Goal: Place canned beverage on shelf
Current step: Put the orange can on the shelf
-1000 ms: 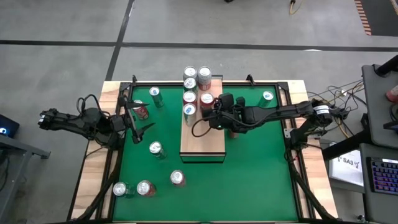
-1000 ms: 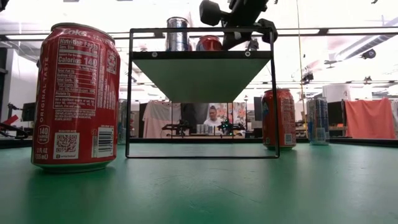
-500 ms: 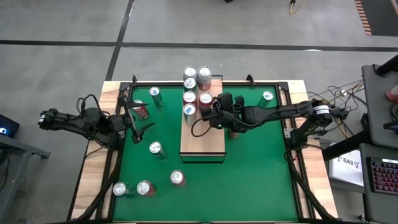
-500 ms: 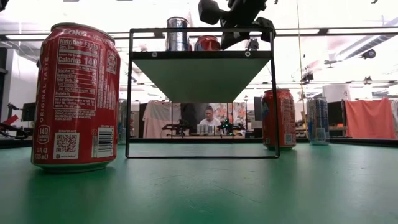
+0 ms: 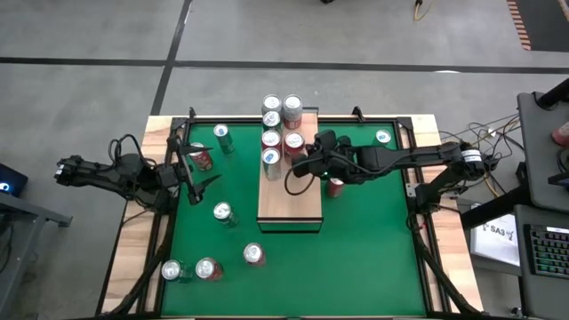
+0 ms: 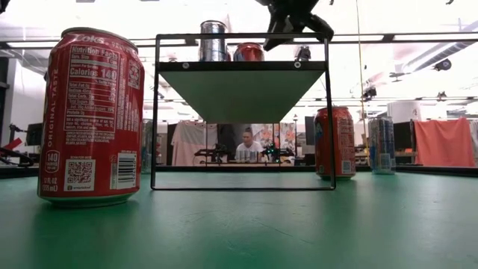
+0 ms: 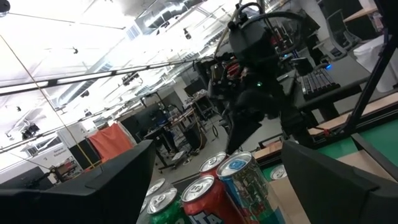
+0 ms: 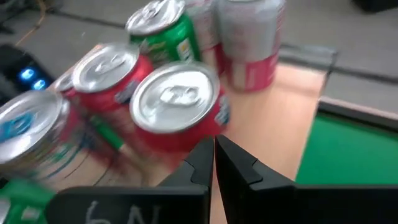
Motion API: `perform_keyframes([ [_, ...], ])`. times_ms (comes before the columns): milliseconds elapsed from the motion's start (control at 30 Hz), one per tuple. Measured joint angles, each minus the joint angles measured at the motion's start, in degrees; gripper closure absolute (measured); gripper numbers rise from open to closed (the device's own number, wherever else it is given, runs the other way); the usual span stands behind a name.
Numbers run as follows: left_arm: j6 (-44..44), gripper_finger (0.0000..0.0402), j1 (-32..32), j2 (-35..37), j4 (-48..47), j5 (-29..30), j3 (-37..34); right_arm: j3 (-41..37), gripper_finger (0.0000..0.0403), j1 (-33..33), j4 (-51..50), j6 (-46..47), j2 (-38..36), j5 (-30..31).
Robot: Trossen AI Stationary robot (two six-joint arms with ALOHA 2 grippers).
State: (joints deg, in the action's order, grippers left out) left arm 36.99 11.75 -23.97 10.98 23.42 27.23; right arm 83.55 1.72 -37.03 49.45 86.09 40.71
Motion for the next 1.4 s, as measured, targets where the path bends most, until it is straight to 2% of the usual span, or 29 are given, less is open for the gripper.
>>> perform_keyframes([
  [167,0.0,0.0068,0.0,-0.1,0.0,0.0,0.0,0.0,0.0394,0.0,-0.1,0.2,0.7,-4.9],
  [867,0.1,0.0068,0.0,-0.6,0.1,0.0,0.0,0.0,0.0394,-0.6,1.9,-2.2,3.1,-2.1],
  [1200,0.1,0.0068,0.0,-0.7,0.1,0.0,0.0,0.4,0.0394,-1.7,-6.0,0.4,0.3,-1.6],
  [1400,-2.2,0.0068,0.0,-0.7,0.1,-2.4,0.0,0.4,0.0394,-4.2,-8.8,-3.1,-0.1,-2.9],
])
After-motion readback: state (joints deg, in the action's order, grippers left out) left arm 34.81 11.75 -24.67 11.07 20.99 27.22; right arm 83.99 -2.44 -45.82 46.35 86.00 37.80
